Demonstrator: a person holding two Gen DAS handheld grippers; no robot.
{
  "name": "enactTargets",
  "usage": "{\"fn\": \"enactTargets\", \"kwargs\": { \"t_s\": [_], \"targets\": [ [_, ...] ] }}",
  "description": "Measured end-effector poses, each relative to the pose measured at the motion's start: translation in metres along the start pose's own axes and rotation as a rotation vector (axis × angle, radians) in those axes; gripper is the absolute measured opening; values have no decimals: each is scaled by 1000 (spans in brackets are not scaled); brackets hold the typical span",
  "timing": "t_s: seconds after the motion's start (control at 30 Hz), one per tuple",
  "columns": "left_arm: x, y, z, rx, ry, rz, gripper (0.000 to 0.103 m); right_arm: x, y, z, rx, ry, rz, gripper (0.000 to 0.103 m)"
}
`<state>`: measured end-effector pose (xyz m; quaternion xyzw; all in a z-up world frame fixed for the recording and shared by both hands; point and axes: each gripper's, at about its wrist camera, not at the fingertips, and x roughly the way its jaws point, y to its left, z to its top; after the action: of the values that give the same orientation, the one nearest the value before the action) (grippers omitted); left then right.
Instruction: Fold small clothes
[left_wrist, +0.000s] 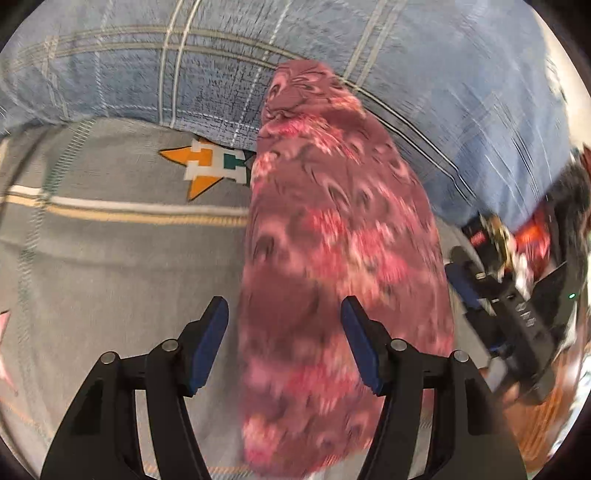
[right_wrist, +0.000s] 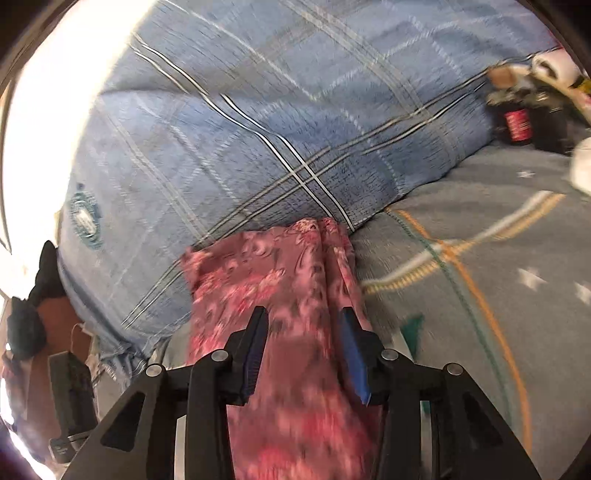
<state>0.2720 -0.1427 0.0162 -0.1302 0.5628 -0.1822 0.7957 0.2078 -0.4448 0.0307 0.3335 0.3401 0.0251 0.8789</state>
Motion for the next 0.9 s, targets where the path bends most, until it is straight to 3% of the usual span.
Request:
{"fn": "enactTargets", "kwargs": {
  "t_s": [0.07, 0.1, 0.13, 0.17, 0.23, 0.3, 0.43, 0.57, 0.63, 0.7, 0.77, 0.83, 0.9],
  "targets": [
    [13, 1, 14, -14, 13, 16, 62, 28, -1, 6, -1, 61, -26, 43],
    [16, 0, 18, -12, 11, 26, 62, 38, 1, 7, -13, 97, -42, 37],
    [17, -2, 20, -5, 5, 28, 62, 39, 8, 11, -67, 90, -44, 5],
    [17, -4, 21, 10, -8, 32, 62, 34, 16, 13, -112, 63, -13, 5],
    [17, -8, 21, 53, -40, 40, 65, 4, 26, 15, -158, -70, 88, 4],
    [19, -10, 18, 50, -52, 46, 69, -9, 19, 13, -129, -131, 97, 4],
    [26, -17, 15, 53, -46, 67, 69, 32, -12, -2, -84, 56, -88, 5],
    [20, -24, 13, 99, -70, 110, 69, -7, -7, -7, -46, -79, -32, 11],
    [15, -30, 9, 102, -72, 108, 69, -25, 0, -11, -63, -135, 51, 11],
    [14, -34, 5, 102, -71, 110, 69, -32, 7, -21, -96, -119, 118, 12],
    [14, -38, 1, 100, -68, 118, 69, -22, 13, -33, -155, -61, 93, 15],
    [11, -43, -8, 98, -64, 123, 69, 3, 16, -47, -229, 53, -15, 13],
    [2, -49, -18, 105, -64, 117, 69, -8, 19, -51, -249, 5, -26, 13]
  ]
}}
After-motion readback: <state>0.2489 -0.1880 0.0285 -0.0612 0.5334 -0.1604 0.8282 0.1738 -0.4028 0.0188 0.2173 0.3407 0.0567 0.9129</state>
